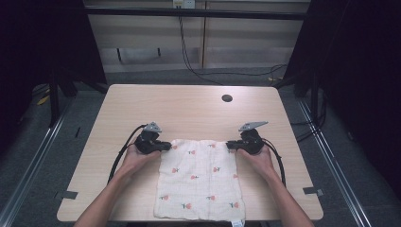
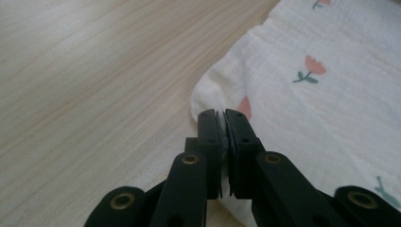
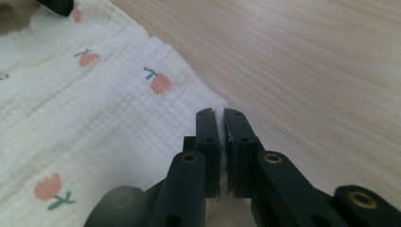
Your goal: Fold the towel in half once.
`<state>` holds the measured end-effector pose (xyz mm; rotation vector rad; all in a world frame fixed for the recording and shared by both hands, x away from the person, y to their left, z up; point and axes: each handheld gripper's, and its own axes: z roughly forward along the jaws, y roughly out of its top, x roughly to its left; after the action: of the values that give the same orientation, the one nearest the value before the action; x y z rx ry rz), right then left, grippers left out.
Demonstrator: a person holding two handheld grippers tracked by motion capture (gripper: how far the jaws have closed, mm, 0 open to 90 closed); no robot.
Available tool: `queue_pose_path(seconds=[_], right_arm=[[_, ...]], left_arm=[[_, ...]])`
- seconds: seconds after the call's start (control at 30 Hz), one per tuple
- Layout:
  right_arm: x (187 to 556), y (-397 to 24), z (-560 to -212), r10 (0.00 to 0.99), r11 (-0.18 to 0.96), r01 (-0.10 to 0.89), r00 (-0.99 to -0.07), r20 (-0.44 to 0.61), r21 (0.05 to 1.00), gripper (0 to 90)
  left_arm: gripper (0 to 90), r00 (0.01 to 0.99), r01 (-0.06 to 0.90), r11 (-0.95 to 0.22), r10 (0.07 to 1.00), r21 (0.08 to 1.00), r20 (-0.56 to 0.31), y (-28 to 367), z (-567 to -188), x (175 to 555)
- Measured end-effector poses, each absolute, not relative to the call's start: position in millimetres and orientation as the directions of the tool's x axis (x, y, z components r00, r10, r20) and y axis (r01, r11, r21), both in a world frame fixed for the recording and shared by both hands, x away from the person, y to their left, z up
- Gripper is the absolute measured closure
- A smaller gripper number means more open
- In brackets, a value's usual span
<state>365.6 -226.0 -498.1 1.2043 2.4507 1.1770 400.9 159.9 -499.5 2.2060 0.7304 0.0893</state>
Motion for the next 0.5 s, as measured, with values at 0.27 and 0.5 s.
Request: queue_pose_path(seconds=[0.27, 0.5], right_arm=[[362.6, -234.5, -485.0, 0.716, 0.306, 0.565, -0.667, 0.206, 0.766, 85.6], [360.5, -241.5, -465.7, 0.699, 0.226, 0.53, -0.673, 0.243, 0.817, 85.7]], left_arm=[[85.9, 0.826, 0.472, -0.437, 0.523, 0.765, -0.21, 171.0, -483.0, 397.1], [85.9, 0.831, 0.447, -0.375, 0.511, 0.812, -0.221, 182.8, -463.2, 393.8]])
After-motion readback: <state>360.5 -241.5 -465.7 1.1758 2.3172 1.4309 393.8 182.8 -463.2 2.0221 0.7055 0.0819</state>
